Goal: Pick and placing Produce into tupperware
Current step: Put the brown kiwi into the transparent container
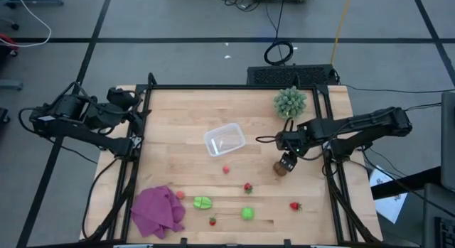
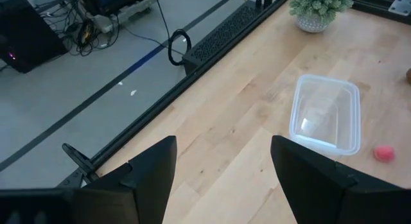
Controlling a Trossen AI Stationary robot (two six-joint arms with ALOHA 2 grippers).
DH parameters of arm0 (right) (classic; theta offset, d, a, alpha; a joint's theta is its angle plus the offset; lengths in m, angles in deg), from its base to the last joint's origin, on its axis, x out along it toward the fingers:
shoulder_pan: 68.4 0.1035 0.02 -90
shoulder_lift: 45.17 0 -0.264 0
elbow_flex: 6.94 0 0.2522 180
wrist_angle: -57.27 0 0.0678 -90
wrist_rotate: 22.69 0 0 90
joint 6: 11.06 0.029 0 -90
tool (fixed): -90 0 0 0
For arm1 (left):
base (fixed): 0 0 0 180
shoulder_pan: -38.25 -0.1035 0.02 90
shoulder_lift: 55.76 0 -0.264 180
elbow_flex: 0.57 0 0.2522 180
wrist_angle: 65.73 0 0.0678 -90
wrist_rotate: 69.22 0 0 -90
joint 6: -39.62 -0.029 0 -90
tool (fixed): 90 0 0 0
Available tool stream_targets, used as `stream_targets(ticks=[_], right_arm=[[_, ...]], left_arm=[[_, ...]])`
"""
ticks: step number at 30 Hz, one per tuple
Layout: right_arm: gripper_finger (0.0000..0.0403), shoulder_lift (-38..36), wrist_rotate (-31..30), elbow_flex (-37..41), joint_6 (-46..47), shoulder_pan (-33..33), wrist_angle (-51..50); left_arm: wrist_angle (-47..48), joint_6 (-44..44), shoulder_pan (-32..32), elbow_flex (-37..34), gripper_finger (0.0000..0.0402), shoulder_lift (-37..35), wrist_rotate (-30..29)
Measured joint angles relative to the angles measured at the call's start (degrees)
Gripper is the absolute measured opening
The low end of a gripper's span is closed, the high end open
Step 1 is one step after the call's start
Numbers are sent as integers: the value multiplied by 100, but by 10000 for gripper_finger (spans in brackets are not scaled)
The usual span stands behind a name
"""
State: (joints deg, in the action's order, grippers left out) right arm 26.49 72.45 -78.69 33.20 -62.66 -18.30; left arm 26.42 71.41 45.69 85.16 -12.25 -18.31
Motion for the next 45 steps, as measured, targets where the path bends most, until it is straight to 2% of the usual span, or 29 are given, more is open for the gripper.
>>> stream_targets(ticks=[12, 20, 36, 42, 45], right_arm=[[181, 0, 98, 32, 1, 0, 478], [173, 2, 112, 32, 344, 0, 713], [232, 2, 252, 32, 824, 0, 421], [240, 2, 286, 214, 1072, 2, 789], [240, 4, 552, 510, 1189, 64, 1234]], left_arm=[[2, 0, -2, 0, 257, 0, 3], [4, -5, -1, 0, 257, 0, 7], [37, -4, 0, 0, 257, 0, 13], [35, -2, -1, 0, 257, 0, 15], [35, -2, -2, 0, 257, 0, 17]])
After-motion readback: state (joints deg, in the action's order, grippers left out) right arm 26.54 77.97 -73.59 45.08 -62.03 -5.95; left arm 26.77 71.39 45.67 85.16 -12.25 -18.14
